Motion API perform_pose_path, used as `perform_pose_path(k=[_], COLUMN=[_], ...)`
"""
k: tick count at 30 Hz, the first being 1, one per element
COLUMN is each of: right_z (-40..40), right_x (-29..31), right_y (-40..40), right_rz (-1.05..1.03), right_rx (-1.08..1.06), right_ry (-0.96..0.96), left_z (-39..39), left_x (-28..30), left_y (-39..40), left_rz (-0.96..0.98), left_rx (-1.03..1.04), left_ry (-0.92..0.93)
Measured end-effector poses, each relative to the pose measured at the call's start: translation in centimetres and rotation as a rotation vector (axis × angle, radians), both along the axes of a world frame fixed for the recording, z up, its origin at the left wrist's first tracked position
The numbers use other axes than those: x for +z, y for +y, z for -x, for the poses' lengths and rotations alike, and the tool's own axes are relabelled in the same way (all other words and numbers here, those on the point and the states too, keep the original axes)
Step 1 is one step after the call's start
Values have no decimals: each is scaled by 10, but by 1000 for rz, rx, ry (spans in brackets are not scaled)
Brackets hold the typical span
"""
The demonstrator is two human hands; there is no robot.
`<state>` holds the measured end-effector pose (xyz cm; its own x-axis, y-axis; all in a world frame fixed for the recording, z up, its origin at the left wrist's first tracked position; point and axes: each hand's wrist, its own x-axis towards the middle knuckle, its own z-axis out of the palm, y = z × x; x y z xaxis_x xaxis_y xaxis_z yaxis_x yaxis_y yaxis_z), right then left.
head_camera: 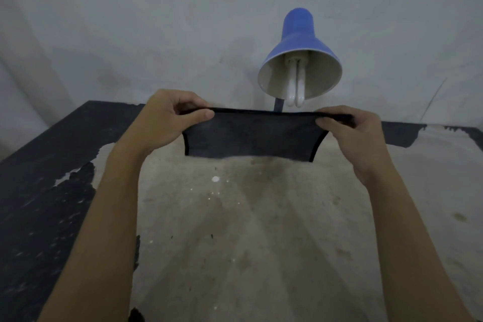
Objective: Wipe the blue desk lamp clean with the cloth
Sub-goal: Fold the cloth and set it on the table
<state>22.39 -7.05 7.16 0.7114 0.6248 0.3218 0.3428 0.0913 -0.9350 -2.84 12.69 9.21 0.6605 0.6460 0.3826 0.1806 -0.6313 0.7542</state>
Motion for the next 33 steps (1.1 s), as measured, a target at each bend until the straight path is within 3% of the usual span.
perform_pose_path(k=[2,4,8,11,14,16,20,25,33], right_z=[-2,-6,-12,-13,-14,-14,-16,-11,2], right_x=[3,3,3,6,6,5,-7,-30,-34], right_y=[-3,-8,-24,-31,-38,-40,-31,-10,7], right_rz=[-19,52,429,714,972,1039,1019,1067,996], right_rx=[7,46,233,369,492,494,323,117,121], right_ry=[-33,-66,-173,-224,-146,-94,-55,21,-178], left_z=[0,4,9,8,9,8,-1,-19,-39], left_x=[1,3,-3,-8,-8,-10,-24,-40,-52], left_y=[-1,0,-1,-5,-9,-9,-1,-3,-12], left_rz=[-29,35,223,320,456,481,322,295,292], left_rx=[-28,-87,-251,-281,-316,-287,-120,-146,-213], left_ry=[-32,64,503,673,793,794,656,598,583])
